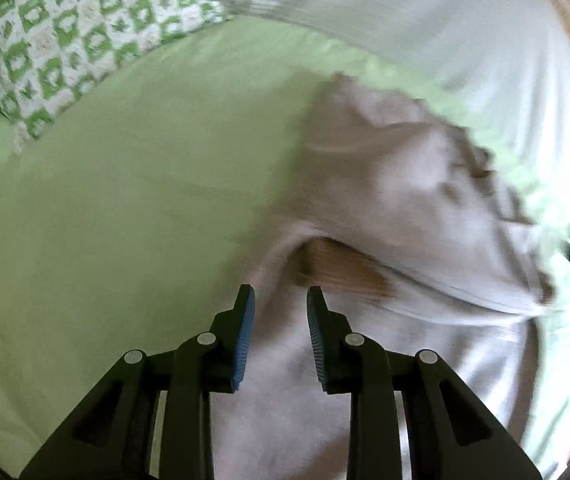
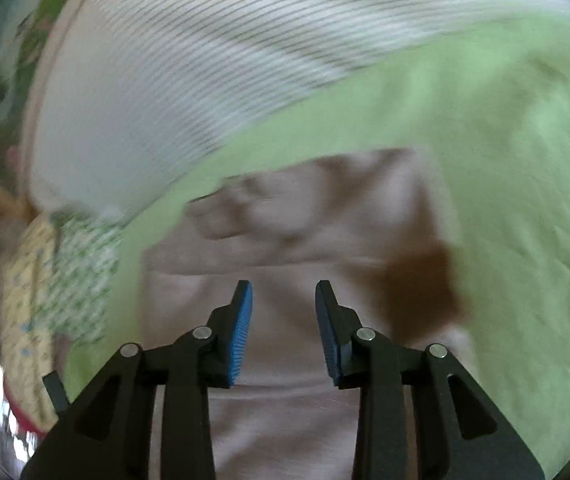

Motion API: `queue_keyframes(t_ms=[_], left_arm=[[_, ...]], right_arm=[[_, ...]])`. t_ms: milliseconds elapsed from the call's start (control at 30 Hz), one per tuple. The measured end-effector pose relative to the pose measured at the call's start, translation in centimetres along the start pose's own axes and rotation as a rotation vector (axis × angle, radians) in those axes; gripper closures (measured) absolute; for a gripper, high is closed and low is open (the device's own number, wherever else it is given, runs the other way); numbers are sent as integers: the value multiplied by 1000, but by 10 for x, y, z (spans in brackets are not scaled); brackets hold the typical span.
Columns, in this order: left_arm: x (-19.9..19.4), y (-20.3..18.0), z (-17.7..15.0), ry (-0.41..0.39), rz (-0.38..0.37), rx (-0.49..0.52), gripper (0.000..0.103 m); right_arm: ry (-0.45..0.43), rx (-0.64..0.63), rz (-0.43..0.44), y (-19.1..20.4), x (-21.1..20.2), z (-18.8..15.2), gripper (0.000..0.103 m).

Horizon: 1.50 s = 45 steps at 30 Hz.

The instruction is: Fold small clothes

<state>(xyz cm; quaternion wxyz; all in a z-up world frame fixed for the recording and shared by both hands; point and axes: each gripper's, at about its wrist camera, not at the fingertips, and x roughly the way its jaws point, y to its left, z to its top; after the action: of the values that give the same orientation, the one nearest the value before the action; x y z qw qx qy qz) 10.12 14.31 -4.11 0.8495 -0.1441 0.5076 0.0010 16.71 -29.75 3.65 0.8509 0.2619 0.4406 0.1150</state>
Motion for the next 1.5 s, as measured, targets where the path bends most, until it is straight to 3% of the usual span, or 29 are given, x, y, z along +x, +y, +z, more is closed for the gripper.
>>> queue_keyframes(t_ms=[67, 167, 267, 400, 633, 733, 767, 800, 833, 867, 900, 1033, 1133, 1267, 1367, 1400, 1500], left_arm=[[0, -10, -2, 40, -102, -34, 62], [12, -16, 4, 69, -181, -105, 60], [33, -6, 20, 105, -207, -210, 53], [61, 21, 35, 139, -242, -357, 53], [81, 43, 46, 106, -294, -514, 51], [81, 36, 46, 68, -269, -500, 55], [81, 32, 47, 46, -243, -479, 63], [81, 31, 49, 36, -228, -467, 83], [82, 28, 49, 27, -223, -457, 86], [80, 31, 47, 13, -243, -460, 89], [73, 36, 46, -17, -273, -460, 91], [47, 40, 40, -113, -312, -396, 94], [45, 45, 37, -135, -307, -370, 95], [62, 49, 40, -101, -292, -363, 94], [75, 48, 45, -50, -288, -368, 86], [75, 50, 45, -41, -299, -378, 82], [63, 55, 45, -19, -315, -387, 72]], right_arm=[[48, -65, 66, 29, 21, 7, 69], [141, -172, 125, 77, 66, 27, 69], [217, -264, 147, 116, 109, 38, 69], [319, -317, 178, 144, 158, 41, 68], [418, -396, 187, 174, 228, 43, 68], [477, -404, 198, 183, 256, 39, 68], [491, -416, 200, 186, 265, 36, 68], [502, -426, 199, 189, 271, 33, 68], [511, -446, 198, 193, 276, 28, 70], [498, -466, 197, 196, 275, 27, 92], [485, -481, 205, 199, 273, 26, 99], [368, -502, 335, 219, 253, 35, 99], [369, -481, 341, 230, 268, 40, 100], [409, -486, 248, 228, 294, 23, 100], [406, -441, 209, 216, 293, 24, 93], [404, -422, 205, 212, 289, 27, 82], [340, -372, 208, 200, 257, 40, 64]])
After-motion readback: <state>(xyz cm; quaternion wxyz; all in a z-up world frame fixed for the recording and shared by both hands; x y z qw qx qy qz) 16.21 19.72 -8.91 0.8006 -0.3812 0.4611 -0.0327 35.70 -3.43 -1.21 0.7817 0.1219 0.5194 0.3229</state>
